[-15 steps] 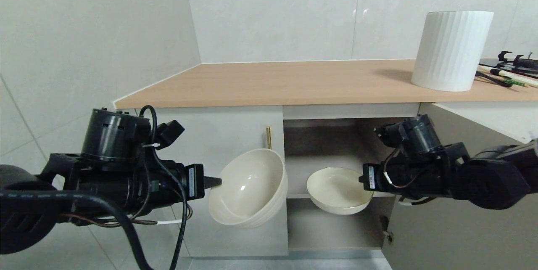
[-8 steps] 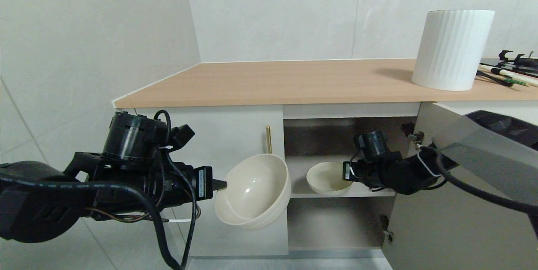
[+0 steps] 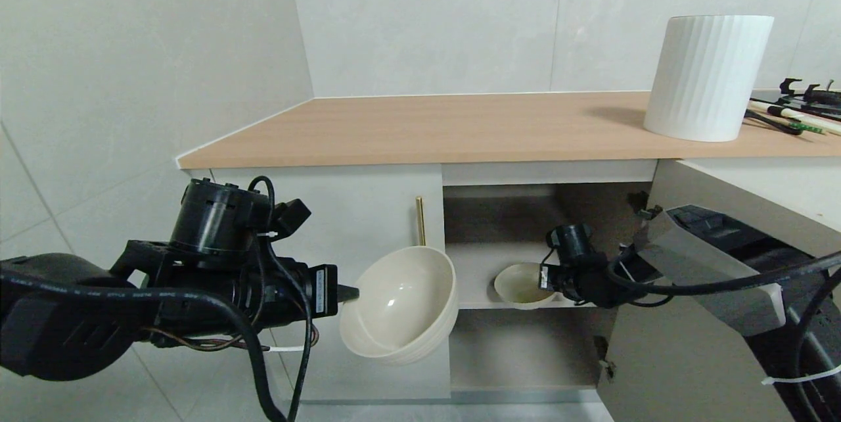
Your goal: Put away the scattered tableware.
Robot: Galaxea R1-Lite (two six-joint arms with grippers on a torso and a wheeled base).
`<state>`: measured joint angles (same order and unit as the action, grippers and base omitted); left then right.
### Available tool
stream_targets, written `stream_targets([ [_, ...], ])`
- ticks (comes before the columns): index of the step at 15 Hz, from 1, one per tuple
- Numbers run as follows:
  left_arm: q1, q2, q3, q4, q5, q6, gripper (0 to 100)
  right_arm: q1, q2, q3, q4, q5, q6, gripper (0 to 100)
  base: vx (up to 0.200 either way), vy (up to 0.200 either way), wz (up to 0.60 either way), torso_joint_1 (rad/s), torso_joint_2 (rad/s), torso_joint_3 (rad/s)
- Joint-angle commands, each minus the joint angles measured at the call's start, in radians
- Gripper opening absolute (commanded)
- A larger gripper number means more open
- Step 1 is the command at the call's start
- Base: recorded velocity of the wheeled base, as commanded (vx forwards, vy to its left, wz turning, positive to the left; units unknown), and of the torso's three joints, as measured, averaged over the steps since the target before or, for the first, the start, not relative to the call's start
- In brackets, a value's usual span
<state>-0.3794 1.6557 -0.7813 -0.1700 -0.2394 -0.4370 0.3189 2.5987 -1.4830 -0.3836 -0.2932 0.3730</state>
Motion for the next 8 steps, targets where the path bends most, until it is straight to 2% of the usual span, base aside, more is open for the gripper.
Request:
stream_targets([
  [1, -0.006, 0.001, 0.000, 0.000, 0.000, 0.000, 0, -0.004, 0.031, -0.031, 0.032, 0.002, 0.000, 0, 0.000, 0.000, 0.00, 0.000, 0.00, 0.000],
  [2, -0.006, 0.001, 0.000, 0.000, 0.000, 0.000, 0, -0.004, 0.031, -0.031, 0.032, 0.002, 0.000, 0, 0.000, 0.000, 0.00, 0.000, 0.00, 0.000],
  [3, -0.007, 0.001, 0.000, 0.000, 0.000, 0.000, 0, -0.008, 0.061, -0.105, 0.084, -0.012, 0.006, 0, 0.000, 0.000, 0.00, 0.000, 0.00, 0.000],
  [6, -0.009, 0.001, 0.000, 0.000, 0.000, 0.000, 0, -0.014, 0.118, -0.191, 0.089, -0.081, 0.003, 0, 0.000, 0.000, 0.00, 0.000, 0.00, 0.000],
  [8, -0.009, 0.002, 0.000, 0.000, 0.000, 0.000, 0, -0.014, 0.126, -0.218, 0.089, -0.086, 0.006, 0, 0.000, 0.000, 0.00, 0.000, 0.00, 0.000],
])
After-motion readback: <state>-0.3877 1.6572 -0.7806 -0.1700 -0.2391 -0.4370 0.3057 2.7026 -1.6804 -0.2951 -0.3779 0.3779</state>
